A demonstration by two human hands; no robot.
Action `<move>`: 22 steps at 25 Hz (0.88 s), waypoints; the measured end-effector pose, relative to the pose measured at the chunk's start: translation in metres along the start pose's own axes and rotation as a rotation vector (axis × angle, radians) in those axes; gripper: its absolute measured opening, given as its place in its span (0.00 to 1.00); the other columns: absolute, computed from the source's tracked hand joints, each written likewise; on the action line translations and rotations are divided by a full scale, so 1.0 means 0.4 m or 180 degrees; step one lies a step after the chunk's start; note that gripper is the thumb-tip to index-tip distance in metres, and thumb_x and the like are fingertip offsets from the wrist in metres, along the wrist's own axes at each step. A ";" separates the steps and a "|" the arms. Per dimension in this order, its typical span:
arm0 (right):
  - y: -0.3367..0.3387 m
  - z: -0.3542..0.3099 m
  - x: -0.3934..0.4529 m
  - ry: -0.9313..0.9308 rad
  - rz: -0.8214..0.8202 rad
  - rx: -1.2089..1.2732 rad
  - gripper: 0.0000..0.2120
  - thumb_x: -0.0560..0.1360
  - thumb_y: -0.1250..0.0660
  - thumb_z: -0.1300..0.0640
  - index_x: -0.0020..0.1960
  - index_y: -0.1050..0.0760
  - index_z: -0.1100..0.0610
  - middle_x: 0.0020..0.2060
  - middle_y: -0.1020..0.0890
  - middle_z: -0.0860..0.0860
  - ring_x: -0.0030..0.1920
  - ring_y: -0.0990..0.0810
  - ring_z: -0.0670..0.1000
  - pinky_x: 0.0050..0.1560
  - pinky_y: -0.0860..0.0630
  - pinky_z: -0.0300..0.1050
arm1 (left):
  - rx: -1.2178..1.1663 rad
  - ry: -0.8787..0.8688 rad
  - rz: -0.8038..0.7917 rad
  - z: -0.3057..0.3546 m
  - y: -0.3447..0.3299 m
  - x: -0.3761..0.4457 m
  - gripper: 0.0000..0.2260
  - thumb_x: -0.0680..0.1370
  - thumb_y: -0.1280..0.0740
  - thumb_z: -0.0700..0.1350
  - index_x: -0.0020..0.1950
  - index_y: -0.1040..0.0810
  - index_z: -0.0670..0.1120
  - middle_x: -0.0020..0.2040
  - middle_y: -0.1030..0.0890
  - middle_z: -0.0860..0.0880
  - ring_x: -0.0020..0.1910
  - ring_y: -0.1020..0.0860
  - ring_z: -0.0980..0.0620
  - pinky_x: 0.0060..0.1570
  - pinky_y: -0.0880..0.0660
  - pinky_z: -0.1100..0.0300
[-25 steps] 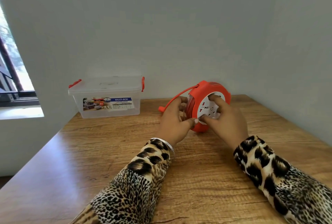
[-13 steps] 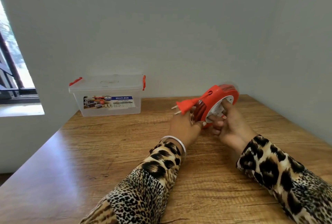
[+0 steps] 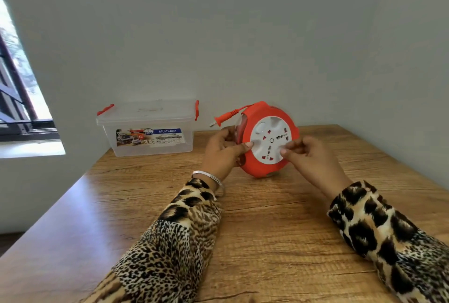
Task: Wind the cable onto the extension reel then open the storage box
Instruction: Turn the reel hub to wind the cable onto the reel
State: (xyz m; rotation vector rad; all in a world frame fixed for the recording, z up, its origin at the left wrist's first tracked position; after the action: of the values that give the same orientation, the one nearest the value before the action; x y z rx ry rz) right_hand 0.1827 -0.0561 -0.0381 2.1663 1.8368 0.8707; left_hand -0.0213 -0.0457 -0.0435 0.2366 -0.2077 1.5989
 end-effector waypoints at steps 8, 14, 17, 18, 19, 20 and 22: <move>-0.098 -0.121 -0.050 0.2205 -0.0531 -0.1758 0.25 0.73 0.36 0.63 0.65 0.28 0.41 0.69 0.32 0.57 0.67 0.33 0.58 0.62 0.31 0.54 | 0.0224 0.0006 -0.0187 0.012 0.041 0.004 0.11 0.73 0.29 0.40 0.55 0.19 0.44 0.37 0.17 0.52 0.30 0.20 0.58 0.25 0.28 0.66; -0.086 -0.155 -0.064 0.2629 0.0324 -0.2939 0.29 0.68 0.28 0.57 0.67 0.29 0.42 0.52 0.20 0.60 0.49 0.22 0.61 0.46 0.27 0.55 | 0.0213 -0.0154 -0.0440 0.055 0.007 -0.012 0.15 0.74 0.30 0.38 0.61 0.21 0.45 0.41 0.16 0.52 0.35 0.17 0.60 0.30 0.24 0.69; -0.063 -0.164 -0.071 0.2562 0.0684 -0.3106 0.29 0.66 0.28 0.56 0.65 0.28 0.41 0.42 0.17 0.53 0.43 0.22 0.58 0.45 0.32 0.51 | 0.0246 -0.0209 -0.0486 0.059 -0.007 -0.014 0.17 0.74 0.30 0.38 0.62 0.22 0.46 0.40 0.17 0.54 0.35 0.17 0.60 0.31 0.24 0.68; -0.053 -0.162 -0.069 0.2451 0.0746 -0.3119 0.29 0.66 0.28 0.54 0.65 0.29 0.40 0.39 0.18 0.51 0.41 0.22 0.56 0.45 0.34 0.50 | 0.0240 -0.0217 -0.0480 0.057 -0.012 -0.015 0.17 0.74 0.29 0.38 0.62 0.22 0.46 0.41 0.18 0.54 0.36 0.18 0.60 0.31 0.23 0.67; -0.045 -0.157 -0.065 0.2342 0.0781 -0.3121 0.28 0.66 0.30 0.52 0.65 0.30 0.39 0.38 0.18 0.49 0.40 0.22 0.55 0.45 0.36 0.49 | 0.0233 -0.0222 -0.0462 0.053 -0.017 -0.016 0.17 0.74 0.29 0.38 0.63 0.22 0.47 0.41 0.18 0.54 0.36 0.18 0.59 0.31 0.23 0.67; -0.038 -0.153 -0.063 0.2253 0.0800 -0.3118 0.27 0.67 0.31 0.51 0.65 0.31 0.38 0.37 0.18 0.48 0.40 0.22 0.55 0.44 0.37 0.48 | 0.0225 -0.0237 -0.0444 0.048 -0.022 -0.019 0.17 0.74 0.29 0.38 0.63 0.23 0.47 0.43 0.18 0.54 0.37 0.18 0.60 0.32 0.23 0.67; -0.027 -0.151 -0.059 0.2136 0.0804 -0.3060 0.26 0.67 0.34 0.49 0.64 0.32 0.37 0.39 0.17 0.46 0.41 0.20 0.53 0.43 0.40 0.47 | 0.0205 -0.0289 -0.0422 0.044 -0.033 -0.023 0.17 0.74 0.29 0.38 0.62 0.23 0.48 0.46 0.18 0.55 0.38 0.18 0.62 0.33 0.23 0.69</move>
State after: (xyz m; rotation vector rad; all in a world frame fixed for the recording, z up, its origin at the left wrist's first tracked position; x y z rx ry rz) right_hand 0.1400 -0.0901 -0.0014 1.5407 0.9009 2.1576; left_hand -0.0072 -0.0590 -0.0293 0.3660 -0.2066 1.4661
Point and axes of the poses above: each hand's wrist, its own x-axis towards the middle knuckle, its own y-axis out of the back of the hand, z = x × y, the point moved 9 cm from there along x, towards the middle knuckle
